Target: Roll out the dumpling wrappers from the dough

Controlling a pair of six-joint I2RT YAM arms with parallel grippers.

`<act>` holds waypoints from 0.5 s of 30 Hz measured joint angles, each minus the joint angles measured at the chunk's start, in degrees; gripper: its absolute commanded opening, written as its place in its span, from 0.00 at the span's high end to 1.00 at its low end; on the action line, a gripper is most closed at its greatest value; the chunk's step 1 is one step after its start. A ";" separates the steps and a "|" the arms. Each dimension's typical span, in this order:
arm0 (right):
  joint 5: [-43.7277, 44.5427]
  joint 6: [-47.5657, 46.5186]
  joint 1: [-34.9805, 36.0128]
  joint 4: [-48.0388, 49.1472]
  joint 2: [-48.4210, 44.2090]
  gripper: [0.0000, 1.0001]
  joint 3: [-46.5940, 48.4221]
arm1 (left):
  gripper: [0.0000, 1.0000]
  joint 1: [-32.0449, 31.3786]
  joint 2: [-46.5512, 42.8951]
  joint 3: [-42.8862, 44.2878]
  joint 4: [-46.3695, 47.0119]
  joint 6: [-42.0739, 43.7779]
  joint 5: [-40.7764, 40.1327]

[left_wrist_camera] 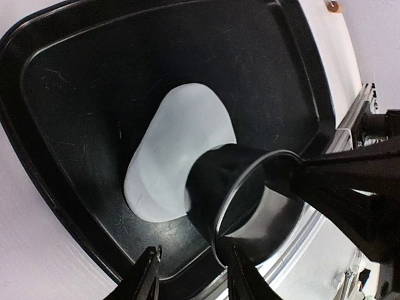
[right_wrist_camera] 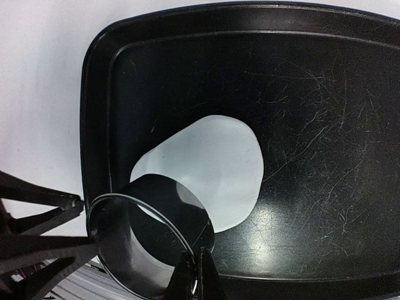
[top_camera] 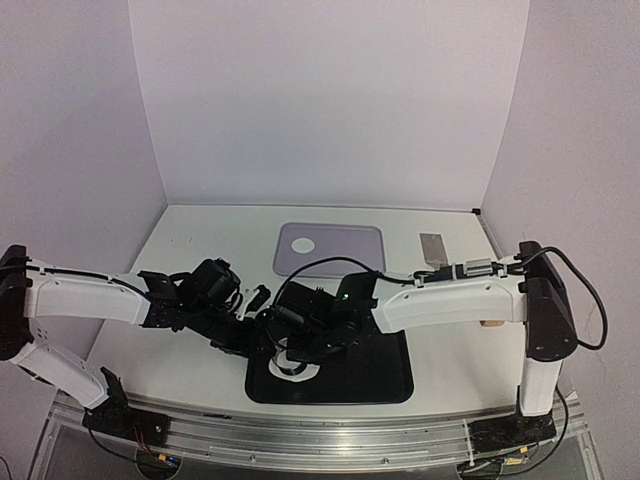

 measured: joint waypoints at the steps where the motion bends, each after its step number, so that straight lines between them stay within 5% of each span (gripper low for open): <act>1: 0.02 0.08 0.04 0.38 -0.32 1.00 -0.38 | 0.66 -0.01 0.77 0.00 -0.01 0.04 -0.28; 15: -0.11 0.20 0.01 4.22 -0.77 1.00 -2.40 | 0.98 -0.01 4.72 2.03 1.23 1.66 -0.38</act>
